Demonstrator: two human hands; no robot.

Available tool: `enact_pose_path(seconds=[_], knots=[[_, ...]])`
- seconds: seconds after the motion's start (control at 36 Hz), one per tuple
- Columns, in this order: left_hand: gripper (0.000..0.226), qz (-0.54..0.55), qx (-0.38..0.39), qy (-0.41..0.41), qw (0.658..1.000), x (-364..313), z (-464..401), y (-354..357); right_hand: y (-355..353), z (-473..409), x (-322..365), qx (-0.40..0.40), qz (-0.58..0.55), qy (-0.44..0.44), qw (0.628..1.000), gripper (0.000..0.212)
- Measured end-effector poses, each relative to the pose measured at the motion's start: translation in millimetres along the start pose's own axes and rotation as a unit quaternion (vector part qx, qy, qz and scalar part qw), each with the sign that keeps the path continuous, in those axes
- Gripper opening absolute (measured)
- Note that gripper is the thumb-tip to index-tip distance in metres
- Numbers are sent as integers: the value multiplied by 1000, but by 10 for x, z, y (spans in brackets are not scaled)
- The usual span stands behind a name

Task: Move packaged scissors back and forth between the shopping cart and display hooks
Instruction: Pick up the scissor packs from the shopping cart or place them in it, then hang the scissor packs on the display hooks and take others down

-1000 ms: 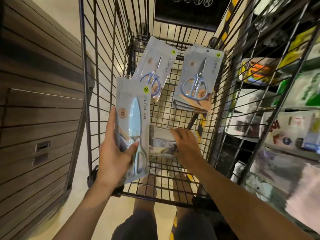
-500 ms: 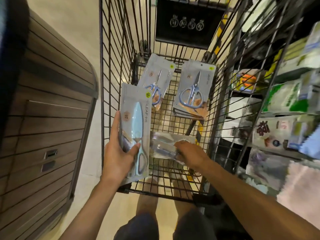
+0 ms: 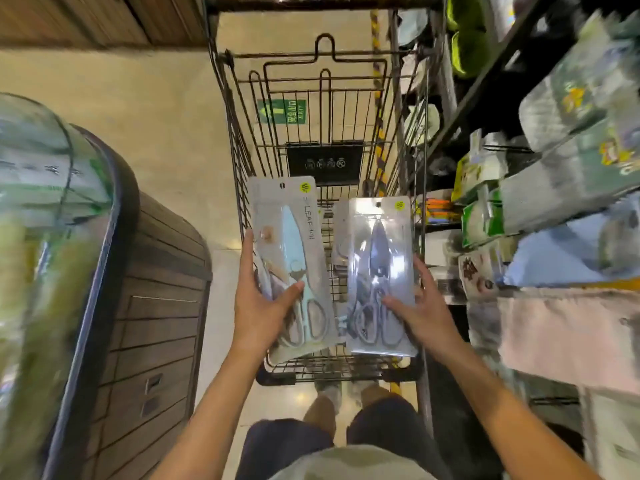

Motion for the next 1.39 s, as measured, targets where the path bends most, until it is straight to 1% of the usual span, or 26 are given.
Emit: enact_pose_path(seconds=[0.17,0.25,0.33,0.42,0.56,0.61,0.69,0.78,0.89,0.97,1.11,1.19,1.25,1.39], knots=[[105,25,51,45,997,-488,221,-4,-486,630,317,-66,-74,-19,995,84],[105,25,82,61,994,-662,410,14,-726,927,323,-87,-113,-21,990,86],[106,8,120,81,989,-743,611,67,-917,1226,207,-104,-152,-10,983,87],[107,-18,166,108,980,-838,890,158,-1102,1545,51,-139,-155,-23,978,89],[103,-27,229,146,962,-975,1513,287,-1383,2230,-196,-192,-189,-37,962,89],[102,-47,253,175,950,-993,1798,309,-1498,2542,-280,-210,-203,-42,955,88],[103,-67,285,213,932,-1009,2178,271,-1630,2990,-393,-249,-207,-55,945,88],[102,-69,311,226,921,-999,2473,169,-1690,3403,-611,-303,-194,-54,931,88],[107,-57,333,237,911,-1047,2806,31,-1691,3898,-789,-352,-202,-55,912,93],[107,-73,356,275,890,-1095,3006,-48,-1661,4281,-870,-392,-214,-60,893,89],[107,-90,410,347,839,-1130,3340,-165,-1483,4955,-1013,-468,-243,-68,847,89],[108,-49,469,352,809,-1114,3527,-201,-1277,5382,-1083,-509,-256,-47,820,90],[108,-37,510,357,782,-1083,3666,-228,-1114,5678,-1082,-539,-250,-41,803,90],[107,-20,570,382,727,-1008,4047,-394,-671,6413,-1038,-611,-253,-37,749,86]])
Point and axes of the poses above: each hand's wrist, its own z-axis away from the middle knuckle, its own y-axis out of the palm, x = y × z, the point moved 5 cm from there along -z, towards the middle knuckle, and after that the axes turned 12 degrees about -x, right-handed, at the moved point
